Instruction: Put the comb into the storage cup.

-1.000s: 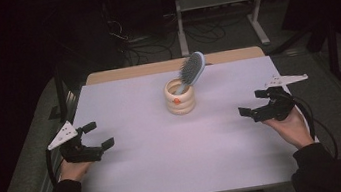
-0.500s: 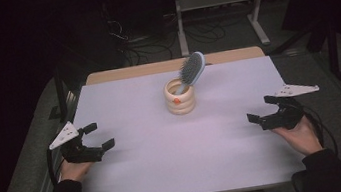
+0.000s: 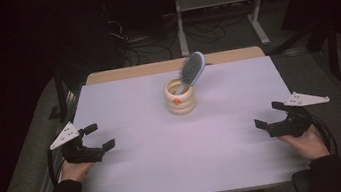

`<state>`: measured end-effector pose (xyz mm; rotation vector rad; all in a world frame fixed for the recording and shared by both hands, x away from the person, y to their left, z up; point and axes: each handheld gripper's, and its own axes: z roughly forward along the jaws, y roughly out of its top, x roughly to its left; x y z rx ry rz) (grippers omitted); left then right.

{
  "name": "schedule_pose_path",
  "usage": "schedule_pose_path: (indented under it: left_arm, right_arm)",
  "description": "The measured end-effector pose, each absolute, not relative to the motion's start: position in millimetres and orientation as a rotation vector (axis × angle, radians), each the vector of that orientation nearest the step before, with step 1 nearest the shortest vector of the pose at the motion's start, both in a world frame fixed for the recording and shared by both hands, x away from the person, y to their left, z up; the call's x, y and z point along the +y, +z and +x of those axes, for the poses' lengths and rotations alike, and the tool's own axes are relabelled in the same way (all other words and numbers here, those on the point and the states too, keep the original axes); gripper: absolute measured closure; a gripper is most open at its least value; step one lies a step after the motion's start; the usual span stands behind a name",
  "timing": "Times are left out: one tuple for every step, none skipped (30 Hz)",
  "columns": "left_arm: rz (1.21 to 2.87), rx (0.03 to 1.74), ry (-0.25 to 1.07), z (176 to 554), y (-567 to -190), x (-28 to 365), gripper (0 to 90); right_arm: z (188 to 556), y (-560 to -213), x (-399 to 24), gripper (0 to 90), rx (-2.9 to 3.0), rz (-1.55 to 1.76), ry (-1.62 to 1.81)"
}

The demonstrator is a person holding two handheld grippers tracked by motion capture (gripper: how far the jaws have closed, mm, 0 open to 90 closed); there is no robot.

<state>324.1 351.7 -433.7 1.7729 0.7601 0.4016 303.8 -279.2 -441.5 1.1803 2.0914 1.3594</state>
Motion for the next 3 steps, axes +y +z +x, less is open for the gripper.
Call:
schedule_pose_path:
  left_arm:
    - [1.774, 0.761, 0.400, 324.3, -434.1, 351.7, 0.0]
    - [1.777, 0.761, 0.398, 324.6, -434.3, 351.8, 0.0]
    - [1.776, 0.765, 0.394, 324.7, -434.7, 351.7, 0.0]
  right_arm:
    - [303.3, -443.0, -280.3, 0.0, 2.096, 1.185, 1.354]
    - [302.9, -444.0, -281.3, 0.0, 2.098, 1.188, 1.349]
    - [302.6, -444.7, -282.0, 0.0, 2.094, 1.191, 1.348]
